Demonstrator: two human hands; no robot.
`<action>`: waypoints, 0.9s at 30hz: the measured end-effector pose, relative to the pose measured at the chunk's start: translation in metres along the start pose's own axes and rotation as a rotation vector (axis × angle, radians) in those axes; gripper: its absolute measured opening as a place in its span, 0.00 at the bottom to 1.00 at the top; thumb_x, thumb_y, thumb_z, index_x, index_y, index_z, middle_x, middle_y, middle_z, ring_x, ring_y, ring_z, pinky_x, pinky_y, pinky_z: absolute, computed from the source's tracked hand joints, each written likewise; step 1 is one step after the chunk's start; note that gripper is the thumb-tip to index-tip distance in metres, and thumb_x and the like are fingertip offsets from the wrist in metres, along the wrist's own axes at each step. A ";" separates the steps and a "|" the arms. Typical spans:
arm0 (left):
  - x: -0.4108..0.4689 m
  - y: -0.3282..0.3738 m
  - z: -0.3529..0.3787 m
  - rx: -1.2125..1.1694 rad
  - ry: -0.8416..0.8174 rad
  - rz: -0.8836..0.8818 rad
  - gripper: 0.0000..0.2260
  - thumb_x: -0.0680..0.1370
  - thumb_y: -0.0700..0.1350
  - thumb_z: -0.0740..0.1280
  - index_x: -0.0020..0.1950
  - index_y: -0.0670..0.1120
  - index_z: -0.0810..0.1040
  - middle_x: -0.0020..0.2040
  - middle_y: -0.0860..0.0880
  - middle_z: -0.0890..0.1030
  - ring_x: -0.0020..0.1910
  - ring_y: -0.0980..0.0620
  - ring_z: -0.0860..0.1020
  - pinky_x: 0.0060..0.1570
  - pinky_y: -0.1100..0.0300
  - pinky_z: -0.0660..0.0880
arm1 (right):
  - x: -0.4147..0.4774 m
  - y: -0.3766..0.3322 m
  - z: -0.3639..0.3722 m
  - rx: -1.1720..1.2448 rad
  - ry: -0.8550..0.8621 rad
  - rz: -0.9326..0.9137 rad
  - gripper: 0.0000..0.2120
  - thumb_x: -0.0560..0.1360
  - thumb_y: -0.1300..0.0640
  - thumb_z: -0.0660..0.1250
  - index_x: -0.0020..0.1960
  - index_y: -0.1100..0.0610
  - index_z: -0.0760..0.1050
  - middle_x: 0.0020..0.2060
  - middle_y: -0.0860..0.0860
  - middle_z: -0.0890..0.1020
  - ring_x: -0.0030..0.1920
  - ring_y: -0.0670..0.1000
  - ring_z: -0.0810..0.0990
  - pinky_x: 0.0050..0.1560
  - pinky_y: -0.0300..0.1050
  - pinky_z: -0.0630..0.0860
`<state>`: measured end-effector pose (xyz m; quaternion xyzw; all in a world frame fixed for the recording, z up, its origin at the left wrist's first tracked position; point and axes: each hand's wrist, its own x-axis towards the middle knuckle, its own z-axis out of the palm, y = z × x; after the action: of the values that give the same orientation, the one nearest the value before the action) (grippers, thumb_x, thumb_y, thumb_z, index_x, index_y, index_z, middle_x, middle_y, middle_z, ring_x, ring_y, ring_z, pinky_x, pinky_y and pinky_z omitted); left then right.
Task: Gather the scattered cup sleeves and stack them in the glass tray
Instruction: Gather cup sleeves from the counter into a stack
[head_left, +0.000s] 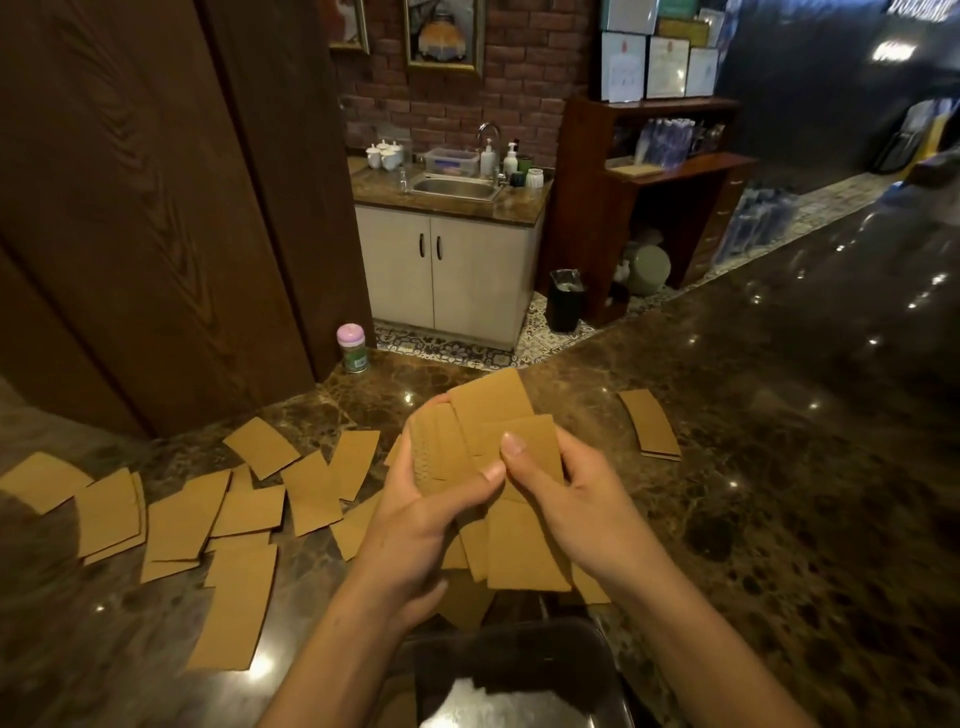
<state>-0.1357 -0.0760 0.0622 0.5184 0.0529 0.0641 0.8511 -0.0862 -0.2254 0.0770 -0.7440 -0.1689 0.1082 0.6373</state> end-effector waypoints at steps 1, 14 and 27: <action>-0.002 0.001 0.000 -0.013 0.006 0.008 0.28 0.70 0.36 0.77 0.65 0.57 0.76 0.54 0.44 0.85 0.53 0.43 0.85 0.44 0.52 0.82 | -0.001 -0.001 -0.001 -0.003 -0.010 0.004 0.15 0.79 0.41 0.63 0.58 0.46 0.83 0.52 0.48 0.88 0.52 0.48 0.87 0.54 0.52 0.85; -0.021 0.004 -0.005 0.054 -0.023 0.032 0.23 0.68 0.38 0.76 0.58 0.59 0.79 0.51 0.48 0.85 0.52 0.44 0.84 0.46 0.54 0.82 | -0.016 0.005 -0.031 0.264 0.076 -0.023 0.20 0.72 0.57 0.74 0.64 0.56 0.81 0.54 0.53 0.88 0.55 0.54 0.88 0.54 0.52 0.85; -0.020 0.007 -0.009 0.156 -0.108 -0.018 0.24 0.69 0.37 0.76 0.61 0.56 0.78 0.50 0.48 0.85 0.50 0.45 0.85 0.47 0.52 0.82 | -0.001 -0.012 -0.060 0.181 -0.193 0.099 0.15 0.74 0.57 0.71 0.61 0.56 0.81 0.50 0.53 0.89 0.50 0.52 0.88 0.46 0.43 0.84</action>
<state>-0.1576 -0.0678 0.0649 0.5853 0.0164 0.0241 0.8103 -0.0660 -0.2786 0.0982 -0.6769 -0.1821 0.2255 0.6766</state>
